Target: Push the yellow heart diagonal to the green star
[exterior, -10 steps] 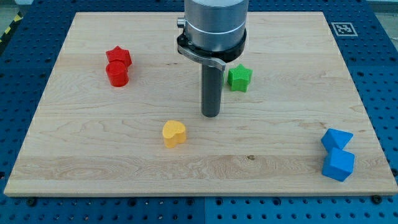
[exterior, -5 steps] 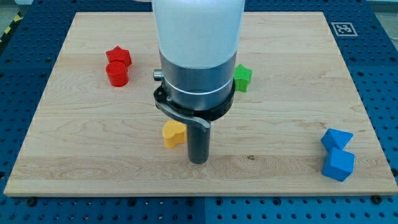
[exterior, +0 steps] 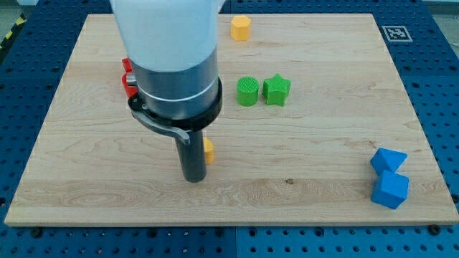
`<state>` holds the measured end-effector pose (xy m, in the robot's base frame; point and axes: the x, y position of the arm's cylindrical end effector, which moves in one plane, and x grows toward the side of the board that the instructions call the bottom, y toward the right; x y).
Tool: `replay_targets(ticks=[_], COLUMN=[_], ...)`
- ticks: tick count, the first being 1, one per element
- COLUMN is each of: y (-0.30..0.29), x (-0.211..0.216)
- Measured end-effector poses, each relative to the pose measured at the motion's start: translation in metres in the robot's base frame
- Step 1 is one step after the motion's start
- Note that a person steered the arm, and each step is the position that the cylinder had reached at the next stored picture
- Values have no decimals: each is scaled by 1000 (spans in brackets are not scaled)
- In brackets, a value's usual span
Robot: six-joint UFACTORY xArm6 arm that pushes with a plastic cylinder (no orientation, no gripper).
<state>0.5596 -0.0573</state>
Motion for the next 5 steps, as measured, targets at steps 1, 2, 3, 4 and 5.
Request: replay_targets(ticks=[1,2,3,4,5], y=[0,0,2,5,5], x=[0,0,-22,-54,-66])
